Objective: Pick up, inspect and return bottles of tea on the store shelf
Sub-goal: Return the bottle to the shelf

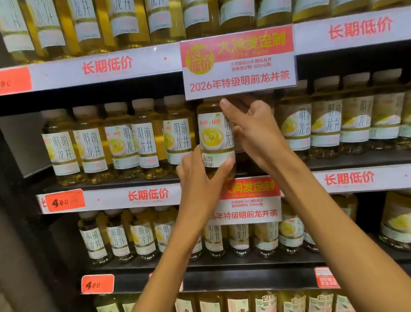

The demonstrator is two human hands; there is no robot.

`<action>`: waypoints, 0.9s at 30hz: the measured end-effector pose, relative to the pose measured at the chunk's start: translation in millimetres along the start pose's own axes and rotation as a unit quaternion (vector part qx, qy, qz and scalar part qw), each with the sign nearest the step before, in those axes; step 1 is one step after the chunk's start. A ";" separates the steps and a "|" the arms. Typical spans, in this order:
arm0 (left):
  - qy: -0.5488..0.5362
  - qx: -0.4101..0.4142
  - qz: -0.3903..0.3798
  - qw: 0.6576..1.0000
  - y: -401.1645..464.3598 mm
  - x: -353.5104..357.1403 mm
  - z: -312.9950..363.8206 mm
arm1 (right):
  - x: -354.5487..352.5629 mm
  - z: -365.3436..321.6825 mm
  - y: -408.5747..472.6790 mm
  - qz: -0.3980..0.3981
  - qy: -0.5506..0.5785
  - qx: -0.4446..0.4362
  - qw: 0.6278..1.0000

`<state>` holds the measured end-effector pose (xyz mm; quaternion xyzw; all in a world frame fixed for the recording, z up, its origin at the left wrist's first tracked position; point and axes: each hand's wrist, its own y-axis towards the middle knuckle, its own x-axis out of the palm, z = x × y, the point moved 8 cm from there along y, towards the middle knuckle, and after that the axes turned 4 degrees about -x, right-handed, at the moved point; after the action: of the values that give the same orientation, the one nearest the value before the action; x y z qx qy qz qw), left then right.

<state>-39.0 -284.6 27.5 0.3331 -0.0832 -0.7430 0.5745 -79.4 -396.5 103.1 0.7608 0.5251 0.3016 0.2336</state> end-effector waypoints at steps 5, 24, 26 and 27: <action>-0.004 0.006 0.075 0.997 -1.9 -3.1 -3.4 | 0.3 6.3 2.1 -0.001 -0.056 -0.028 0.998; 0.174 0.040 0.231 0.956 3.4 -6.5 4.4 | -16.5 -4.4 8.2 0.084 -0.632 -0.092 0.765; 0.162 0.036 0.231 0.959 3.8 -7.4 2.9 | -10.9 2.6 14.4 0.041 -0.688 -0.066 0.721; 0.155 0.035 0.231 0.960 4.1 -8.0 2.1 | -8.9 6.3 16.4 0.025 -0.708 -0.058 0.703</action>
<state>-36.0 -279.2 34.4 0.4357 -0.0935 -0.5259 0.7244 -66.5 -410.6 107.7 0.7482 0.1673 -0.2905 0.5725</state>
